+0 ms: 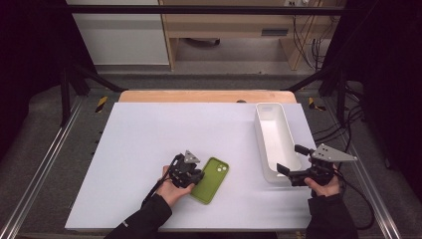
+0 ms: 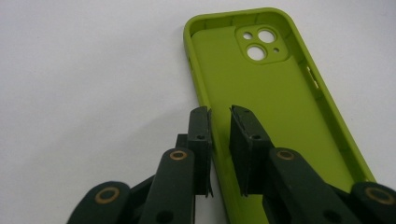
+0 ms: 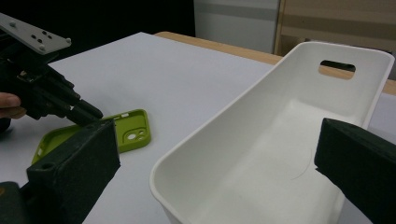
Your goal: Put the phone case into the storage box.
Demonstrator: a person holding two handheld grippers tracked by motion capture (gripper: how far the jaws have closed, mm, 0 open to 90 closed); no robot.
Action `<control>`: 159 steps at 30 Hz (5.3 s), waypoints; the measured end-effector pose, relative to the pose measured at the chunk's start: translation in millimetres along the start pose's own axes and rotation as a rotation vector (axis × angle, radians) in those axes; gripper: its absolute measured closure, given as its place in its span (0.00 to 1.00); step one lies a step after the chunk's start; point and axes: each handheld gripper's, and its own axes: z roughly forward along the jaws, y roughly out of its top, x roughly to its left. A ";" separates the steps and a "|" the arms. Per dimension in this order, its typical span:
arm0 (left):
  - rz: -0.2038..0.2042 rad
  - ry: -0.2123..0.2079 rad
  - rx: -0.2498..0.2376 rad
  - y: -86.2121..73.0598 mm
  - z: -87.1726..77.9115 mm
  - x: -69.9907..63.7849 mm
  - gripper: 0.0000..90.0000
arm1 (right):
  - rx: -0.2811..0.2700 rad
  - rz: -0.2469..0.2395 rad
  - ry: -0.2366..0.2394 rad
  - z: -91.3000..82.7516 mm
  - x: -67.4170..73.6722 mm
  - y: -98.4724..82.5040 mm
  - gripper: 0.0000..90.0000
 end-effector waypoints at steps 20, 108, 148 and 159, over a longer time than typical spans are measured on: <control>-0.004 0.027 0.009 3.0 0.3 -1.0 0.94 | -0.002 0.003 -0.002 -0.4 0.0 0.3 0.01; 0.172 0.000 -0.199 17.3 -72.5 -13.6 0.98 | 0.041 -0.034 0.073 21.5 38.7 21.3 0.01; 0.277 -0.008 -0.211 19.9 -73.6 -35.9 0.98 | 0.150 -0.022 0.157 62.2 72.8 33.8 0.02; 0.285 -0.015 -0.215 20.6 -73.6 -39.0 0.98 | 0.189 -0.016 0.177 74.6 79.9 35.5 0.02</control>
